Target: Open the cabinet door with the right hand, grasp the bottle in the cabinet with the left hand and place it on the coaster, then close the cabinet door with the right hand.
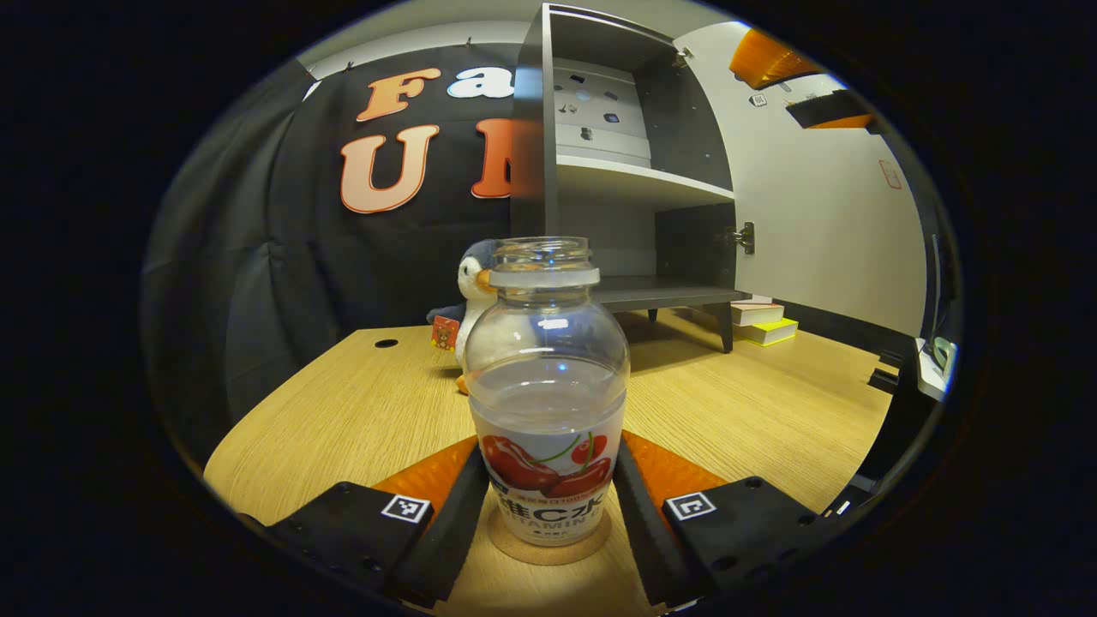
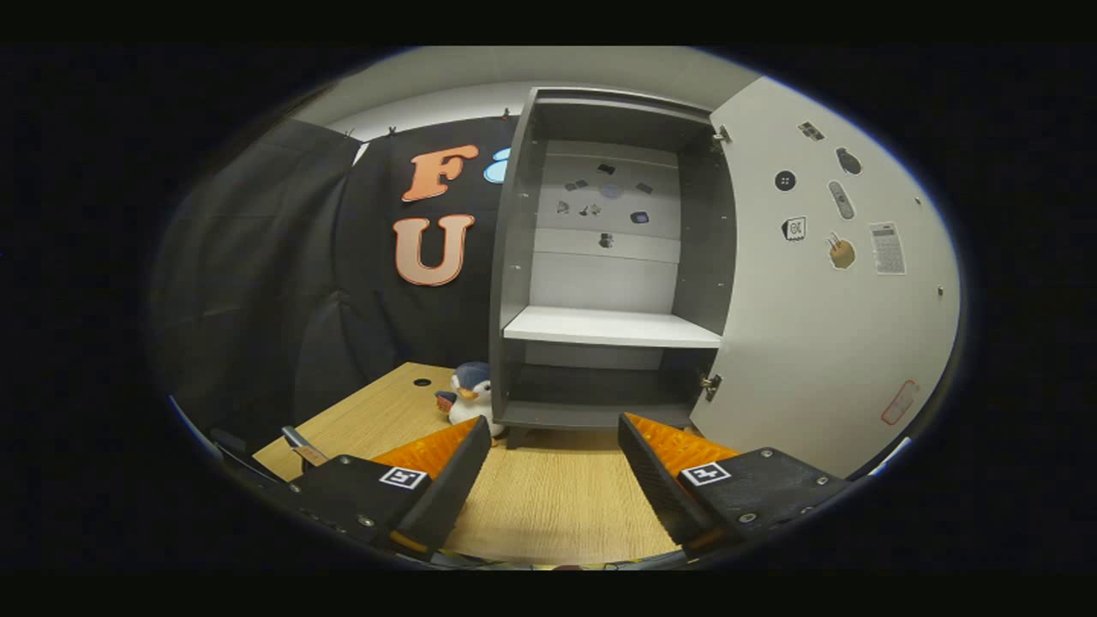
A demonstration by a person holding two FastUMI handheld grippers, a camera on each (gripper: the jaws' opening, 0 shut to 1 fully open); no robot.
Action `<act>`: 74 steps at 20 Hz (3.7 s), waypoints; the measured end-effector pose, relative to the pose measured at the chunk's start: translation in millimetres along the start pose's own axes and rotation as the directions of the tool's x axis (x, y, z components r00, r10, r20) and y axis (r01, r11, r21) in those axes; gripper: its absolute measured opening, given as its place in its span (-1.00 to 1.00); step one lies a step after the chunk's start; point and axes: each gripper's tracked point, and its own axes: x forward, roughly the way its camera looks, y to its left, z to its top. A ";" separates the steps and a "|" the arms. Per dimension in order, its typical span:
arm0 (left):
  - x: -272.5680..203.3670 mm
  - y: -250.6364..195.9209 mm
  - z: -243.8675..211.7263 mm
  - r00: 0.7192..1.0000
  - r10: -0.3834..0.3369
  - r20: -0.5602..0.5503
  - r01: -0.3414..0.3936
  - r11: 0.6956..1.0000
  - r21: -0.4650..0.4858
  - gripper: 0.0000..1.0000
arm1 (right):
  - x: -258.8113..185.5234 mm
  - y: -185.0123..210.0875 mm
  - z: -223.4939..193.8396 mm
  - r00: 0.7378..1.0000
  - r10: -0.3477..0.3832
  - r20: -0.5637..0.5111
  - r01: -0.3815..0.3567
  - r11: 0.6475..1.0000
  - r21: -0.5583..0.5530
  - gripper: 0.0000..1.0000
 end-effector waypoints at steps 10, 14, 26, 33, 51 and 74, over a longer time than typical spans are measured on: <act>2.6 2.9 21.5 1.000 0.001 0.002 -0.001 1.000 0.031 0.94 | -3.4 -3.7 12.9 0.998 -0.007 0.056 0.006 1.000 0.018 0.84; 3.7 3.3 59.4 0.998 0.016 0.057 -0.018 0.999 0.027 0.94 | -4.3 -12.5 22.0 0.995 -0.031 0.097 0.029 0.999 0.025 0.84; -18.2 -6.0 190.4 0.985 0.050 0.168 -0.042 0.998 -0.051 0.93 | -18.6 -39.2 38.7 0.980 -0.109 0.165 0.091 0.990 0.110 0.84; -38.9 -35.6 267.5 0.972 0.041 0.231 -0.034 0.999 -0.035 0.92 | -35.7 -75.0 44.7 0.957 -0.205 0.205 0.178 0.973 0.144 0.84; -81.3 -41.6 309.3 0.972 0.082 0.221 -0.062 0.993 -0.097 0.92 | -53.7 -170.6 57.2 0.846 -0.492 0.203 0.437 0.860 0.263 0.86; -104.2 29.0 317.4 0.953 0.175 0.247 -0.146 0.981 -0.130 0.92 | -21.9 -68.1 77.5 0.959 -0.132 0.251 0.074 0.971 0.225 0.80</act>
